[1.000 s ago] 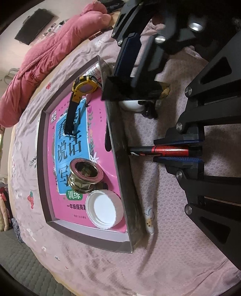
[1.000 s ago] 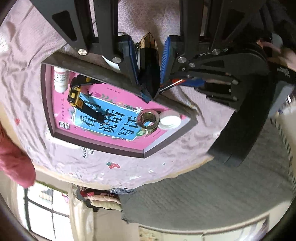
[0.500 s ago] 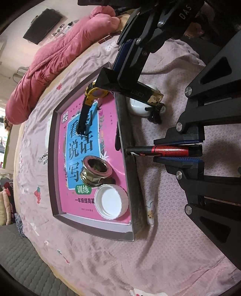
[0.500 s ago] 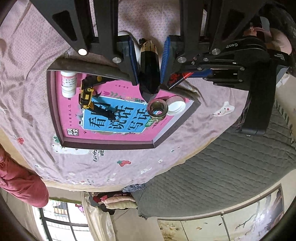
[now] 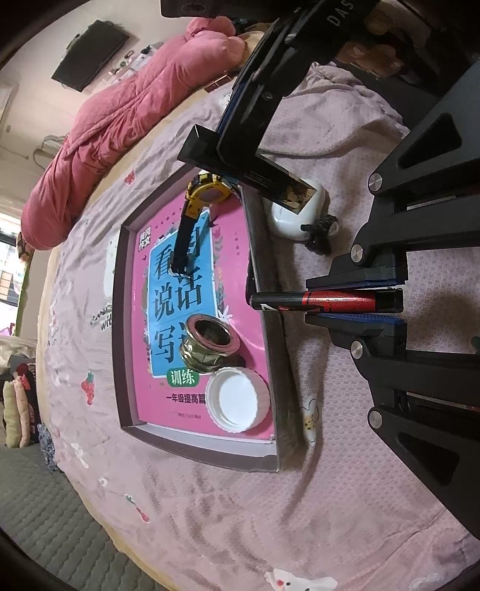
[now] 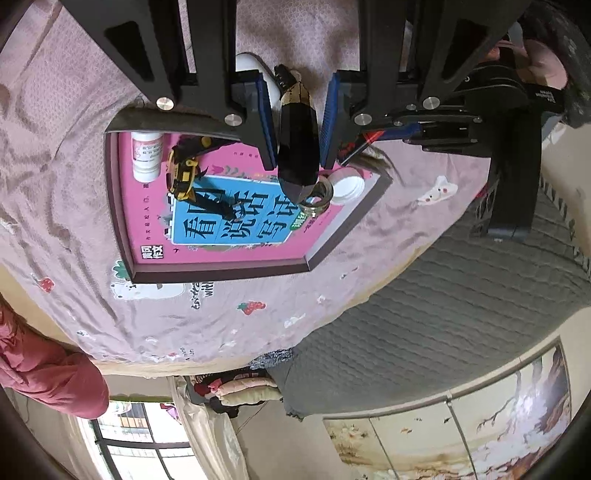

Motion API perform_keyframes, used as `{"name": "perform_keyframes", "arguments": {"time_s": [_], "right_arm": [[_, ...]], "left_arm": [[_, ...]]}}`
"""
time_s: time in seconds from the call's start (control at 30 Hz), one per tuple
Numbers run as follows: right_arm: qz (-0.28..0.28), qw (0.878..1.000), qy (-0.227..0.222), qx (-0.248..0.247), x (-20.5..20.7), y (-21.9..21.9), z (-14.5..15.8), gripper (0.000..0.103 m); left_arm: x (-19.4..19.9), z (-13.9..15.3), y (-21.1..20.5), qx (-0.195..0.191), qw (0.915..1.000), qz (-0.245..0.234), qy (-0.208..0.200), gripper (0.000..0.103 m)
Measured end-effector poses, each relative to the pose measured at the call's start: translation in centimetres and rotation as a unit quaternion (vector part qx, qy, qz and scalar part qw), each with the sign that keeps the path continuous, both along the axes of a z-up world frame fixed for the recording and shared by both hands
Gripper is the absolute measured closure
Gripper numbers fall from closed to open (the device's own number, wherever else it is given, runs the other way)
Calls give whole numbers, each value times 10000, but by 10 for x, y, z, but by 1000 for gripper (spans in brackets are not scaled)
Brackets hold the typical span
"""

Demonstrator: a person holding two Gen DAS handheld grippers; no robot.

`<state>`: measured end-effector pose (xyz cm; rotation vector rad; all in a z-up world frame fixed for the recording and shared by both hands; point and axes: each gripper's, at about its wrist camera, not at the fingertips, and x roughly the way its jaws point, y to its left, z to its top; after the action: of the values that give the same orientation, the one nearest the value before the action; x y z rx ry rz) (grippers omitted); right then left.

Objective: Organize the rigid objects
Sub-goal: 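Lift and carry the lighter and black-and-gold item over the grey tray with both tools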

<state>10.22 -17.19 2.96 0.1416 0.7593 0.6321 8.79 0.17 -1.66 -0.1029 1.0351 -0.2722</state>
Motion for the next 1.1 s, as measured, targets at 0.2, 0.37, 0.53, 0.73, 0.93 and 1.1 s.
{"name": "perform_keyframes", "arguments": {"time_s": [0.2,0.37,0.53,0.73,0.93,1.1], "right_arm": [[-118,9998,4,159,2,-7,4,79],[-186,9996,-75,186,2,-9,9,79],[-240,9994,-138,203,2,-9,14,79],[-299,9991,-207,233,1,-11,21,79],[-344,9987,-268,253,0,-12,27,79],[-427,9980,-374,294,0,-16,35,79]], "left_arm": [[-2,9,-1,37,9999,37,-146,93],[-1,18,-2,87,9995,84,-280,93],[-1,24,-4,135,9992,100,-359,93],[0,34,-6,144,9987,139,-465,93],[1,43,-6,156,9982,168,-553,93],[4,52,-7,184,9976,152,-645,93]]}}
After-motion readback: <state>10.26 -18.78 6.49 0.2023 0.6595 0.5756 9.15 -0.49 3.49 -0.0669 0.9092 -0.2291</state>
